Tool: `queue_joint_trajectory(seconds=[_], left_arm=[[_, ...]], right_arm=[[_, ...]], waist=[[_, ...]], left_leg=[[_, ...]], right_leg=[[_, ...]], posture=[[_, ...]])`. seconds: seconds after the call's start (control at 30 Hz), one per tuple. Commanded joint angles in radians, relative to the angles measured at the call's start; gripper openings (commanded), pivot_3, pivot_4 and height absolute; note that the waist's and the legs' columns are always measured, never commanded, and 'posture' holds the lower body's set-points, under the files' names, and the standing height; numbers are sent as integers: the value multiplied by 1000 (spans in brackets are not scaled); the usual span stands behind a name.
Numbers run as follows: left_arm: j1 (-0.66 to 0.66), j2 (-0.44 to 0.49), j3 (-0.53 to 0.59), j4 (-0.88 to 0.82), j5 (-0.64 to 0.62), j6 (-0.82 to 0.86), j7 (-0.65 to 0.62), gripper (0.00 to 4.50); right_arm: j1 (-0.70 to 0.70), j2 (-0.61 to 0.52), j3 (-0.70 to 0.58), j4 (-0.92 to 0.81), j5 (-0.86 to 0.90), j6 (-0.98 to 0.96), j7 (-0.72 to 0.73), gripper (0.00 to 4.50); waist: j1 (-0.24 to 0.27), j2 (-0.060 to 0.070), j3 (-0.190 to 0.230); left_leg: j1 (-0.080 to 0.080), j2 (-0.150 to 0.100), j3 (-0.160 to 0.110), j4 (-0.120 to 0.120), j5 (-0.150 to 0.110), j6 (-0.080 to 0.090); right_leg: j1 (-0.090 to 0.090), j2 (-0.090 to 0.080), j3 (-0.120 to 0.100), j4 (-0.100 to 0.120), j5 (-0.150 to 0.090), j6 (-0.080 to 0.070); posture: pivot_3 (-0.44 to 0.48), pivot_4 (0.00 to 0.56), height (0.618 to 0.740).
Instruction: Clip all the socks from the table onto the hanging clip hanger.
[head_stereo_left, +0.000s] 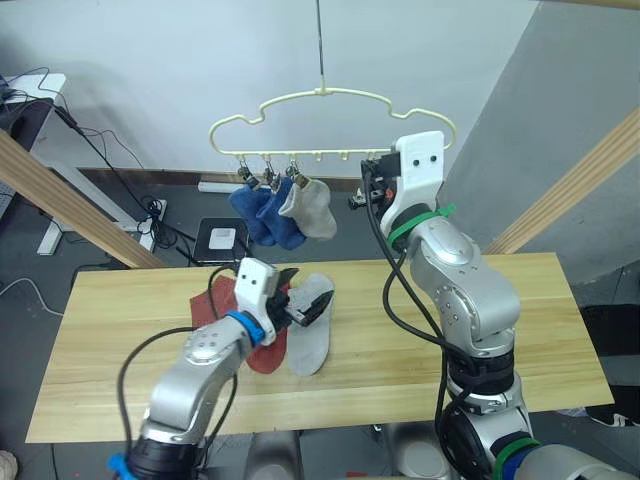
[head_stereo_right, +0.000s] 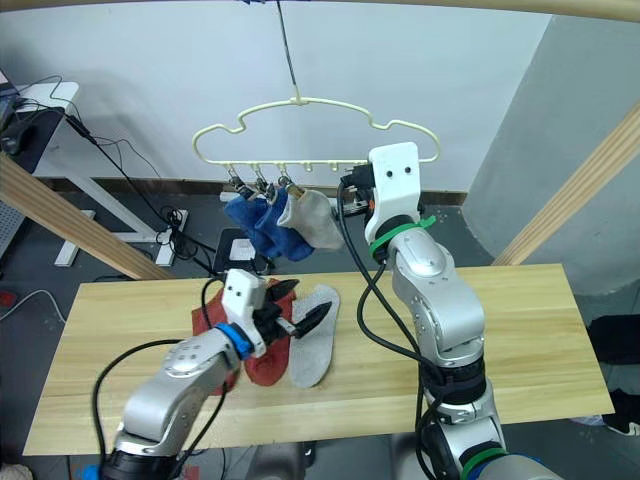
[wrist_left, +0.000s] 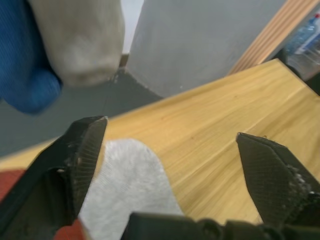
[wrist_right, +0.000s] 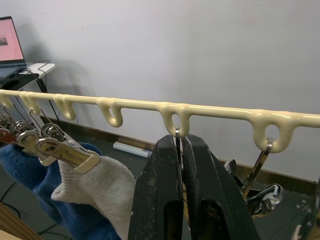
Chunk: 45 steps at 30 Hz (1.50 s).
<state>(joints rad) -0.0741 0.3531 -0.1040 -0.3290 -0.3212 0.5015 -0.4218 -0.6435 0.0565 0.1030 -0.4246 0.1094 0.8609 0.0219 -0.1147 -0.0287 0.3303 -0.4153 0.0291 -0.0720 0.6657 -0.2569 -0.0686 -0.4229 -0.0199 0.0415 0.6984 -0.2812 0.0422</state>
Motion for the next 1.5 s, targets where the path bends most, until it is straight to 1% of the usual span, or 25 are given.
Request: queue_joint_trajectory(seconds=[0.03,0.1,0.23,0.33,0.37,0.6,0.7,0.73,0.77,0.83,0.9,1.03,1.27,1.3,1.47,1.5], left_arm=[[0,-61,-35,63,75,27,102,4480],[-4,-97,-42,99,108,36,147,4480],[-17,-141,-44,153,149,63,202,4480],[-45,-169,-65,199,173,79,214,4480],[-53,-174,-68,208,183,99,223,4480],[-74,-141,-110,223,232,136,186,4480],[-80,-129,-118,228,244,150,165,3879],[-81,-125,-120,229,247,153,160,3612],[-80,-121,-121,229,248,156,154,3447],[-74,-114,-120,227,252,155,145,3256],[-71,-111,-119,224,256,152,137,2859],[-71,-109,-117,219,258,149,118,2404],[-80,-69,-118,219,285,67,83,1550],[-77,-60,-118,215,288,46,74,1371],[-53,-28,-103,199,287,-28,41,142],[-46,-24,-93,193,277,-44,31,19]], right_arm=[[-11,-1,6,-35,7,1,8,0],[-10,-4,6,-39,8,7,9,0],[-8,-5,5,-42,10,13,9,0],[-10,1,6,-41,11,15,8,0],[-10,2,6,-41,11,15,8,0],[-5,21,4,-46,16,25,0,0],[-4,29,1,-46,21,30,-3,0],[-4,31,0,-46,22,32,-3,0],[-4,33,-2,-46,23,33,-4,0],[-1,39,-2,-47,24,34,-8,0],[0,42,-2,-47,24,35,-9,0],[1,46,-3,-46,25,36,-11,0],[3,46,0,-44,29,28,-15,0],[4,46,0,-44,29,28,-15,0],[5,45,2,-46,28,27,-16,0],[6,44,2,-48,28,28,-16,0]], waist=[[-1,0,-1],[-2,0,-1],[-5,0,-1],[-6,0,-1],[-6,0,-1],[-11,0,-4],[-14,0,-6],[-16,0,-6],[-17,0,-6],[-21,0,-7],[-23,0,-7],[-24,0,-7],[-24,0,-7],[-24,0,-7],[-25,0,-7],[-25,0,-7]], left_leg=[[0,0,0,0,0,0],[0,0,0,0,0,0],[0,0,0,0,0,0],[0,0,0,0,0,0],[0,0,0,0,0,0],[0,0,0,0,0,0],[1,0,0,0,0,0],[1,0,0,0,0,0],[1,0,0,0,0,0],[1,0,0,0,0,0],[1,0,0,0,0,0],[1,0,0,0,0,0],[1,0,0,0,0,0],[1,0,0,0,0,0],[1,0,0,-1,0,0],[1,0,0,-1,0,0]], right_leg=[[0,0,0,0,0,0],[0,0,0,0,0,0],[0,0,0,0,0,0],[1,0,0,0,0,0],[1,0,0,0,0,0],[1,0,0,0,0,0],[1,0,0,0,0,0],[1,0,0,0,0,0],[1,0,0,0,0,0],[1,0,0,0,0,0],[1,0,0,0,0,0],[1,0,0,0,0,0],[1,0,0,0,0,0],[1,0,0,0,0,0],[1,0,0,0,0,0],[1,0,0,0,0,0]], posture=[[-208,284,740],[-219,287,740],[-222,289,740],[-224,289,740],[-224,289,740],[-235,289,740],[-235,289,740],[-235,289,740],[-235,289,740],[-235,285,740],[-235,285,740],[-235,282,740],[-235,276,740],[-235,276,740],[-237,276,740],[-237,276,740]])
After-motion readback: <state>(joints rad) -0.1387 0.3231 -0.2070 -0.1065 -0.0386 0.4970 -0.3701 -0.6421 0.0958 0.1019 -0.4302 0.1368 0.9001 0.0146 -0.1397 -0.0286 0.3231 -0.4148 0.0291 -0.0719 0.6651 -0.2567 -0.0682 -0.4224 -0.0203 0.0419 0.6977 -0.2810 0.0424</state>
